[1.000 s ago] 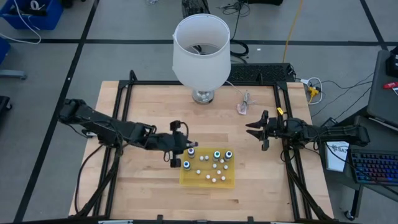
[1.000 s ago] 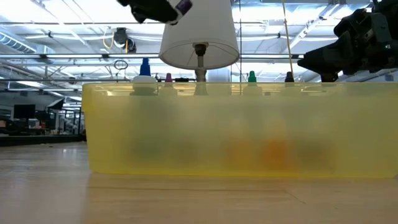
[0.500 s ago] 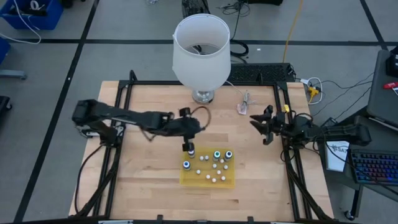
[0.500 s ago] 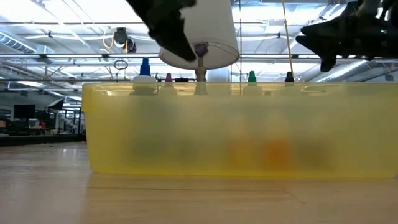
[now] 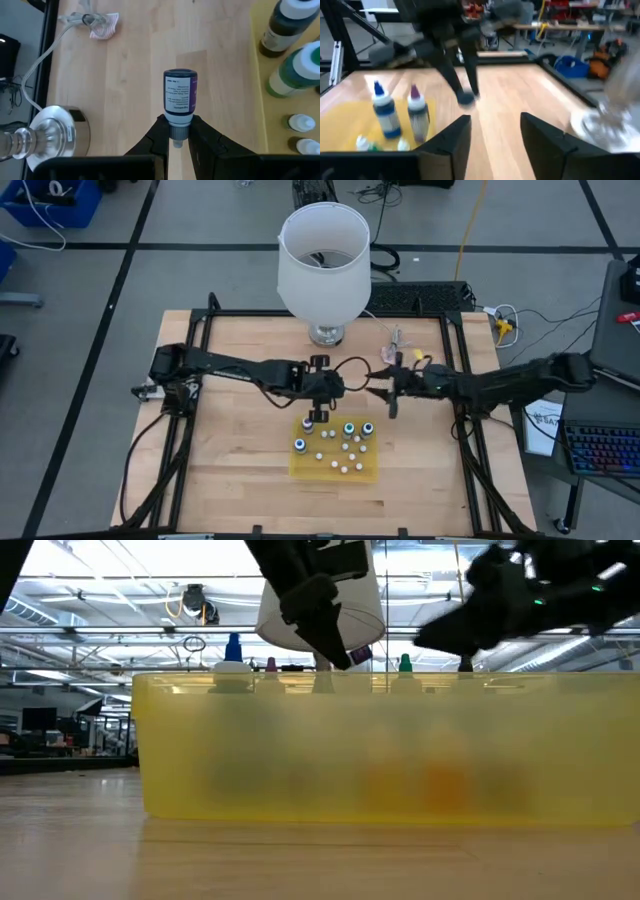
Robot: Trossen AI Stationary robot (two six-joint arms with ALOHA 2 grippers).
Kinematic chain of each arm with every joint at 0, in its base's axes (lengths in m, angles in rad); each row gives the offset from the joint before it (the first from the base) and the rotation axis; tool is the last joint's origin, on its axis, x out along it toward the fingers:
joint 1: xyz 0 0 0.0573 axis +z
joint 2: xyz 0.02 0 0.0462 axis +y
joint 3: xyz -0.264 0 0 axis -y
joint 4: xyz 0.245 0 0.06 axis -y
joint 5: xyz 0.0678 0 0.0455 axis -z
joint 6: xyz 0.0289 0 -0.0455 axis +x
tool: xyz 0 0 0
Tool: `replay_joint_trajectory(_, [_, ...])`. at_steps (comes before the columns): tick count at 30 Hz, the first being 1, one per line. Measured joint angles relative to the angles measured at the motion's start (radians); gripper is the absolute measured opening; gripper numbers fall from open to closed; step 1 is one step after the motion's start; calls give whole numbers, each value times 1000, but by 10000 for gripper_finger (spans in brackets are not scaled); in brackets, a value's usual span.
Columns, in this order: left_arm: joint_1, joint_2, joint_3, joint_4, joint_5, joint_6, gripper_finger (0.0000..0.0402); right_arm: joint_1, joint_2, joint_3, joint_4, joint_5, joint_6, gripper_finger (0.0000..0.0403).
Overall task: Pick & Place food coloring
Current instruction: Put the small violet food coloring bottle into the transparent bin
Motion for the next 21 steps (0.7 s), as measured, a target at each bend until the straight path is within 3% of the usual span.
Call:
replay_joint_trajectory(6, [8,0,0,1,1,10,49,21,248,105,125,2,-69,203])
replay_joint_trajectory(21, [11,0,0,-9,19,8,49,25,453,242,143,-43,-69,216])
